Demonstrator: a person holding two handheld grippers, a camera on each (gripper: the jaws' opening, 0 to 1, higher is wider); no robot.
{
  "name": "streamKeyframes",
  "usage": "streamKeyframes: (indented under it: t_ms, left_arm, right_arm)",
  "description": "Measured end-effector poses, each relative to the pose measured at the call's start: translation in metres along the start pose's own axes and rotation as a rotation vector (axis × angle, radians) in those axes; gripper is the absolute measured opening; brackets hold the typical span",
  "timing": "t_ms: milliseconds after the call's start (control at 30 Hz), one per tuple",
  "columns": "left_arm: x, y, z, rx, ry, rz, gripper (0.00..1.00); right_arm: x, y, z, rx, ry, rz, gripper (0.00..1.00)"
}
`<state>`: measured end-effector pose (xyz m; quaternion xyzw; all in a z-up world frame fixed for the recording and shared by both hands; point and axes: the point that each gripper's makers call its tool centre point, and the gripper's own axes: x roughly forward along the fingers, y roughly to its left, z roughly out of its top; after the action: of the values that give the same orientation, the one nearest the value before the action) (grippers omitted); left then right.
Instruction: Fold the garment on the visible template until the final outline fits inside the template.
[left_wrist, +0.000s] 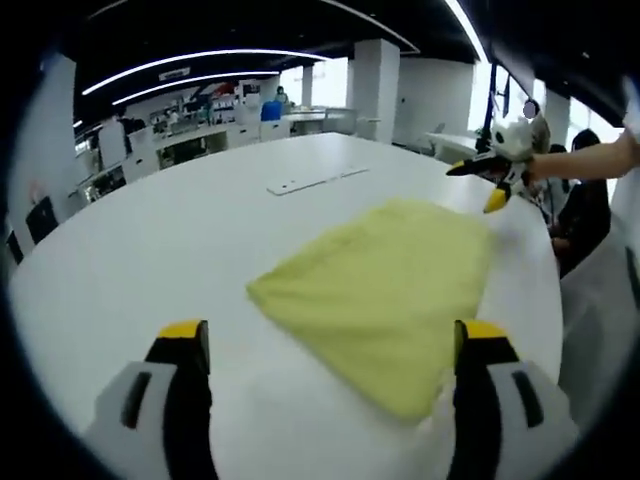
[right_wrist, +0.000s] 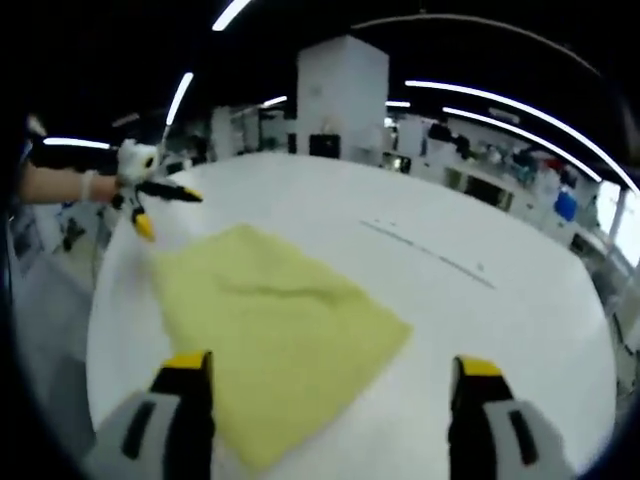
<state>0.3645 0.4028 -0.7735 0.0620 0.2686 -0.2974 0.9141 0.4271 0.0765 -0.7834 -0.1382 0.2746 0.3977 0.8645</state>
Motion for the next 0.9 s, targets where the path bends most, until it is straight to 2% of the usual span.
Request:
streamKeyframes:
  t_ms: [133,267,333,600,733,900]
  left_arm:
    - [-0.012,-0.006,-0.004,0.001,-0.008,-0.026,0.99]
    - [-0.023,-0.021,-0.004,-0.01,-0.022,-0.036,0.99]
    - [-0.024,-0.02,-0.005,-0.024,-0.033,-0.042,0.99]
    - [-0.036,-0.034,-0.022,-0.061,-0.048,-0.091,0.98]
    - [-0.042,-0.047,-0.029,-0.085,-0.039,-0.111,0.88]
    - [-0.045,-0.052,-0.034,-0.083,-0.032,-0.118,0.86]
  right_arm:
    - [-0.004,0.001,-0.002,0.016,-0.011,-0.007,1.0]
    - [-0.011,0.006,-0.006,0.032,-0.014,-0.011,1.0]
    - [-0.014,0.007,-0.009,0.033,-0.011,-0.013,1.0]
    - [-0.038,0.012,-0.022,0.057,-0.014,-0.035,1.0]
    - [-0.047,0.01,-0.034,0.064,0.006,-0.043,0.99]
    - [-0.053,0.01,-0.041,0.083,0.009,-0.051,0.99]
